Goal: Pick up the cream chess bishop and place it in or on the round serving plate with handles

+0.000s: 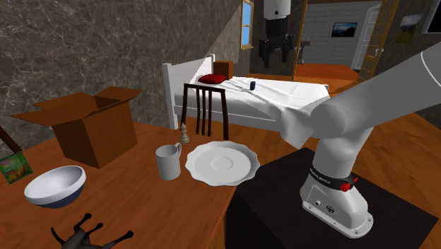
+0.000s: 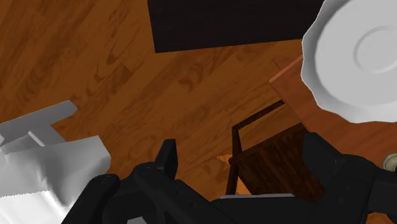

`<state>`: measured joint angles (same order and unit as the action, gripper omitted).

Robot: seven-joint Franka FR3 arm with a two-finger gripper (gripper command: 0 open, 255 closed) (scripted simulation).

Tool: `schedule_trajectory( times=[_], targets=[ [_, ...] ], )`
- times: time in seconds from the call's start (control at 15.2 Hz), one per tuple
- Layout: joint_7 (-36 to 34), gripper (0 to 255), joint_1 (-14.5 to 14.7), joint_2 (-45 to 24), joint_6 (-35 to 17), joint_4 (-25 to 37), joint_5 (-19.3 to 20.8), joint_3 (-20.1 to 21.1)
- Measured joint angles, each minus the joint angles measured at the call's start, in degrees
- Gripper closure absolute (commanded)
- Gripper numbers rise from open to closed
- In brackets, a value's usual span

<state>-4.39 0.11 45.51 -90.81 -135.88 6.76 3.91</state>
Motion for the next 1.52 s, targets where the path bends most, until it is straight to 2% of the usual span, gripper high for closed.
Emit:
schedule_trajectory(
  times=[0.2,0.66,1.25,1.52],
  targets=[
    [-0.67,0,0.39,-1.07,-1.89,-0.9,-0.96,0.3],
    [-3.75,0,2.65,-9.52,-12.85,-3.37,-6.06,2.15],
    [-6.2,0,5.82,-24.07,-27.96,-3.05,-12.38,4.92],
    [-6.5,0,7.03,-31.82,-33.57,-0.26,-14.77,5.98]
  ],
)
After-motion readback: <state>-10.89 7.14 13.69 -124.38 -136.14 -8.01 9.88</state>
